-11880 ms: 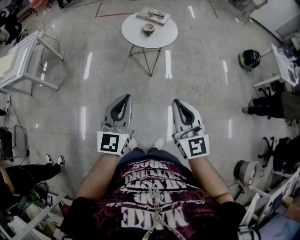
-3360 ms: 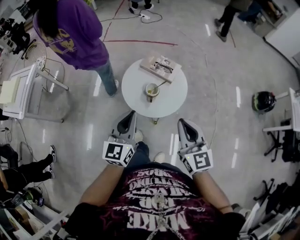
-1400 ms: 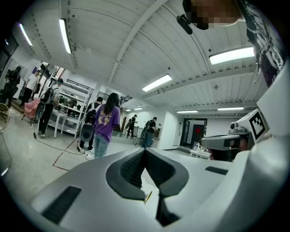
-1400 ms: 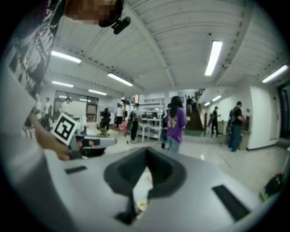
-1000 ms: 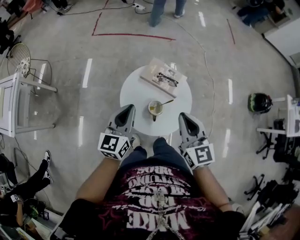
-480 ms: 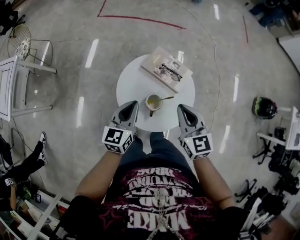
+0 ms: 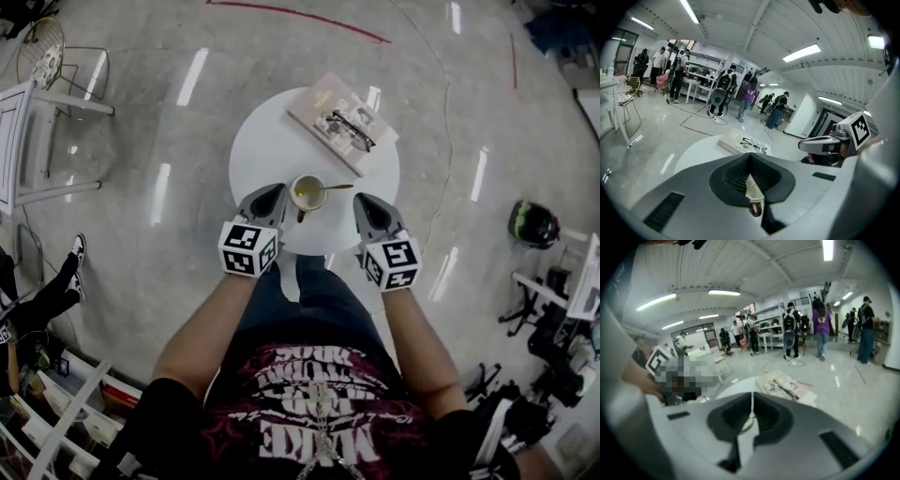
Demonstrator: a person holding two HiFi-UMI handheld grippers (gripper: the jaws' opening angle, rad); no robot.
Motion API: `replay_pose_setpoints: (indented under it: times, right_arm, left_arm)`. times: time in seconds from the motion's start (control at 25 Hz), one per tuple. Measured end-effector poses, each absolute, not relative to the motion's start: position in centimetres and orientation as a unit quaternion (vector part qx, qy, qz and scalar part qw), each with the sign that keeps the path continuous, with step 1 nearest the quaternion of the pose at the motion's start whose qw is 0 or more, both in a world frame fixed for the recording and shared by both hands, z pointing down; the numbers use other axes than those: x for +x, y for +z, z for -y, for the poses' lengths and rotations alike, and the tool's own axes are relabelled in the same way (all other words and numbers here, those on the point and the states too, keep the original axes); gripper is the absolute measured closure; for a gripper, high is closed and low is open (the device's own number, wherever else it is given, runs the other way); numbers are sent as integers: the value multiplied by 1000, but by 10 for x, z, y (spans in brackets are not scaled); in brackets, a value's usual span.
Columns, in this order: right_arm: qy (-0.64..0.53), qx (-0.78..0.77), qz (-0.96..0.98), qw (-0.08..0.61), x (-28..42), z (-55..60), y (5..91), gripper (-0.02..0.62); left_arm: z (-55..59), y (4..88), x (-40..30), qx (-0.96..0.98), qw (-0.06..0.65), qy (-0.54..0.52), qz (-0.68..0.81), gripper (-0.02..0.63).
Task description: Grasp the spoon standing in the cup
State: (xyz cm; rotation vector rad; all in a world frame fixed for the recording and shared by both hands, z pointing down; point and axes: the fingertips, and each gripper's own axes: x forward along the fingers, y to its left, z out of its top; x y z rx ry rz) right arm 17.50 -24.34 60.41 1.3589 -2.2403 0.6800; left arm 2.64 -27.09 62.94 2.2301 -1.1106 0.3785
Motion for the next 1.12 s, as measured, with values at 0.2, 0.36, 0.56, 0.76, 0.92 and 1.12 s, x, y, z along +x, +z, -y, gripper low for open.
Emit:
replay_pose_setpoints:
  times: [0.2, 0.36, 0.56, 0.76, 0.92, 1.12]
  right_arm:
    - [273, 478, 802, 231, 178, 248, 636, 565]
    - [310, 472, 790, 239, 184, 247, 663, 446]
    - [357, 469, 774, 230, 189, 247, 695, 446]
    - [390, 462, 767, 214, 184, 255, 715, 440]
    - [408, 455, 766, 198, 179, 259, 723, 440]
    - [438, 438, 769, 155, 169, 261, 721, 440]
  left_arm:
    - [261, 649, 26, 831, 330, 156, 421, 581]
    - [257, 659, 23, 825, 340, 159, 422, 581]
    - [254, 672, 23, 822, 349, 171, 417, 581]
    - [250, 675, 25, 823, 349, 176, 413, 581]
    - [247, 677, 25, 822, 350, 180, 412, 583]
    - [243, 675, 24, 824, 346, 181, 409, 581]
